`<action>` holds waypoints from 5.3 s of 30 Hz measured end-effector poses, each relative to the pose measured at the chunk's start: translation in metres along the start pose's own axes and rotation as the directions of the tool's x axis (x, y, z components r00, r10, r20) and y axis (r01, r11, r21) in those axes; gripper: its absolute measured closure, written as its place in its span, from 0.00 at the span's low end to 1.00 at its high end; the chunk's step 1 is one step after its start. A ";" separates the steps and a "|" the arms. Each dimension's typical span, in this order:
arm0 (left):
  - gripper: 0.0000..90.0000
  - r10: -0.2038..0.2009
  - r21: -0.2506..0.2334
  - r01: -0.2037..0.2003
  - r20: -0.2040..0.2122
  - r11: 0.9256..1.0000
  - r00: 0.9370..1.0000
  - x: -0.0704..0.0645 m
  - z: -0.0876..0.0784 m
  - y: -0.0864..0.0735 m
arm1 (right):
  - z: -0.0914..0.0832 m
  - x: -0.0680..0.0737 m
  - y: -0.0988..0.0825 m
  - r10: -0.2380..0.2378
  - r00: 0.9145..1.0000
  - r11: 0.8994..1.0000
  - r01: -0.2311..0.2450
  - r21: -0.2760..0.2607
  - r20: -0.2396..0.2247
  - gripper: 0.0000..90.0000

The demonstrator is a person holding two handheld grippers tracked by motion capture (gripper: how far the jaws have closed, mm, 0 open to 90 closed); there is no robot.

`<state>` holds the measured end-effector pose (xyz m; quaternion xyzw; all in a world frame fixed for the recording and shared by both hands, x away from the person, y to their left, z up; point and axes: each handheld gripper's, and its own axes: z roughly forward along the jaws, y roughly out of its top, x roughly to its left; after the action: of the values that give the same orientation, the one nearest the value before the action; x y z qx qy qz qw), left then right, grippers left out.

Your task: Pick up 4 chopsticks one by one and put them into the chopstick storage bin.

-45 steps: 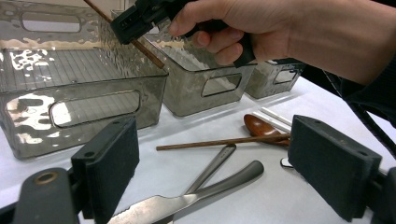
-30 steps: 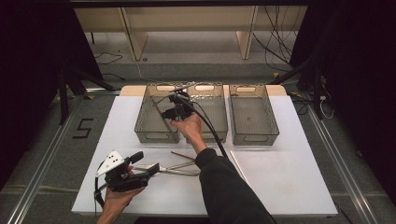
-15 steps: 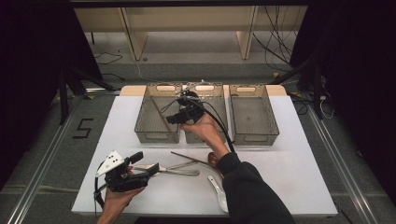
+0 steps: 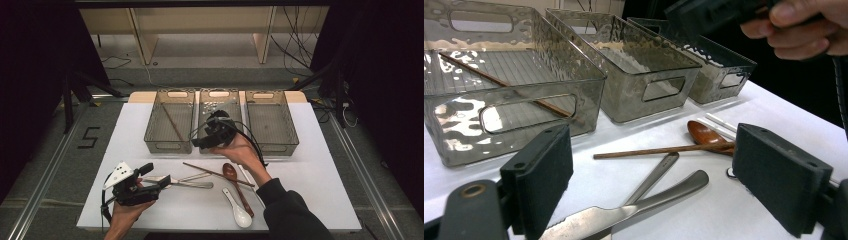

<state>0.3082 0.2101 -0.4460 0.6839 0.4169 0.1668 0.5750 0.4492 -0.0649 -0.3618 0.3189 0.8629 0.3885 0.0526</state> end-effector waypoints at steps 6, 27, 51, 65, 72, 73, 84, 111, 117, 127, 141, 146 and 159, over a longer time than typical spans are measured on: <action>0.18 0.000 0.002 0.000 -0.001 1.000 1.000 0.001 0.000 0.000 | 0.000 0.000 -0.022 -0.038 0.999 0.998 0.038 0.058 -0.001 0.38; 0.18 -0.001 0.000 0.001 0.000 1.000 1.000 0.000 0.000 0.000 | 0.027 0.000 -0.065 -0.094 0.995 0.961 0.095 0.260 -0.015 0.45; 0.18 0.001 0.002 -0.001 0.001 1.000 1.000 0.000 0.000 0.000 | 0.048 -0.002 -0.078 -0.153 0.988 0.924 0.146 0.354 -0.009 0.66; 0.18 -0.001 0.000 0.001 0.001 1.000 1.000 0.000 0.000 -0.001 | 0.054 -0.002 -0.084 -0.171 0.985 0.899 0.157 0.409 -0.002 0.80; 0.18 -0.001 0.000 0.001 0.001 1.000 1.000 0.000 0.000 -0.001 | 0.058 -0.002 -0.085 -0.180 0.984 0.887 0.159 0.434 0.008 0.85; 0.18 0.002 0.002 -0.002 0.002 1.000 1.000 0.000 0.000 -0.001 | 0.058 -0.001 -0.085 -0.181 0.983 0.886 0.158 0.435 0.011 0.86; 0.18 -0.001 0.000 0.001 0.001 1.000 1.000 0.000 0.000 0.000 | 0.058 0.001 -0.084 -0.201 0.980 0.880 0.174 0.442 0.014 0.94; 0.18 -0.002 0.000 0.002 -0.001 1.000 1.000 0.000 0.000 0.000 | 0.020 0.004 -0.043 -0.129 0.992 0.967 0.127 0.222 -0.006 0.95; 0.18 0.000 0.001 0.000 0.000 1.000 1.000 0.001 0.000 0.000 | 0.022 0.005 -0.023 -0.102 0.995 0.984 0.102 0.148 -0.009 0.95; 0.18 -0.002 0.000 0.002 0.001 1.000 1.000 0.000 0.000 0.000 | 0.023 0.004 0.003 -0.063 0.998 0.996 0.062 0.059 0.004 0.95; 0.18 -0.001 0.001 0.001 0.002 1.000 1.000 0.001 -0.001 0.000 | 0.033 -0.002 0.028 0.003 1.000 1.000 -0.003 0.002 0.019 0.95; 0.18 -0.002 -0.001 0.002 0.004 1.000 1.000 0.000 -0.001 0.000 | 0.040 -0.006 0.037 0.028 0.999 1.000 -0.028 -0.014 0.032 0.95; 0.18 -0.004 -0.008 0.005 0.007 1.000 1.000 0.000 -0.001 0.001 | 0.054 -0.016 0.062 0.109 0.992 0.992 -0.105 -0.072 0.068 0.95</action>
<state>0.3080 0.2110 -0.4453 0.6812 0.4156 0.1648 0.5797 0.5119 -0.0093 -0.3585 0.3766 0.8282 0.4084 0.0738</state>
